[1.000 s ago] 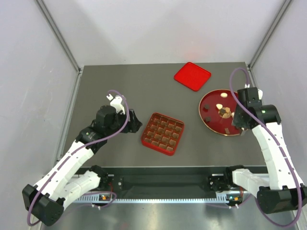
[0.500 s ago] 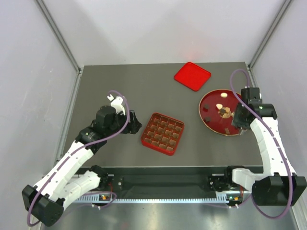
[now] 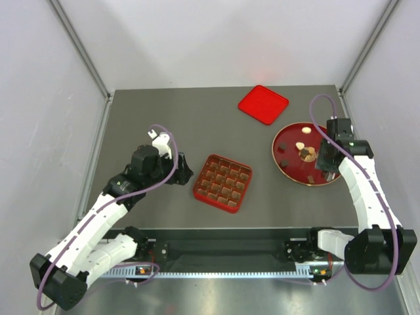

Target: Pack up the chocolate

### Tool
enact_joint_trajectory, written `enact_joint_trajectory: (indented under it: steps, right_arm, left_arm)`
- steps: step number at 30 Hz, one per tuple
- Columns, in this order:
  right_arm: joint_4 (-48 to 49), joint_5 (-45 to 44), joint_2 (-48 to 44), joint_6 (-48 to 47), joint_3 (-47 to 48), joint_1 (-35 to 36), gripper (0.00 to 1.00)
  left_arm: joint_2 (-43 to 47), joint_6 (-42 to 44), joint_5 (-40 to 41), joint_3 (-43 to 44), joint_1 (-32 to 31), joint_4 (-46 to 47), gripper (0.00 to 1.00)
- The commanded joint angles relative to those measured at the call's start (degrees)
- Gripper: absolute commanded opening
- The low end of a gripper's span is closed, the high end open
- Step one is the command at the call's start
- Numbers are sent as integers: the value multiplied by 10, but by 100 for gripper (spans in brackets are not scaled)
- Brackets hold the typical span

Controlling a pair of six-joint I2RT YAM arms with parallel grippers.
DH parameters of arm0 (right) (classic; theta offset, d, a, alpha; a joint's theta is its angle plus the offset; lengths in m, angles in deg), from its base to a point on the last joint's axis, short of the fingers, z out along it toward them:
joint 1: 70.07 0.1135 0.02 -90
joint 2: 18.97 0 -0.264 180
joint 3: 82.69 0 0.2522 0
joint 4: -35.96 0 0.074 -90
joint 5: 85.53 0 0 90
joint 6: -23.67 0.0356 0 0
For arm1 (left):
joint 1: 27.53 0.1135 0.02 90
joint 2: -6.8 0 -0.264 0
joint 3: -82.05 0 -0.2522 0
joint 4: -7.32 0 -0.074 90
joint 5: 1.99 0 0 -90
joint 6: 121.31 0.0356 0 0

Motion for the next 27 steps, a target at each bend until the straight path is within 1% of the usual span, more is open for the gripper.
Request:
enact_joint_trajectory:
  steps: [1, 7, 19, 23, 27]
  right_arm:
    - [31, -17, 3, -13, 8, -8, 41]
    - [43, -3, 13, -17, 2, -12, 43]
    - [53, 12, 34, -21, -5, -19, 43]
    - [56, 26, 38, -25, -9, -19, 42]
    - [55, 35, 39, -26, -11, -19, 38]
  left_arm:
    - [2, 9, -1, 21, -2, 12, 80]
    - [4, 6, -1, 18, -2, 12, 80]
    - [9, 7, 3, 19, -2, 10, 81]
    - [10, 8, 3, 19, -2, 9, 81]
    - [11, 10, 4, 20, -2, 7, 81]
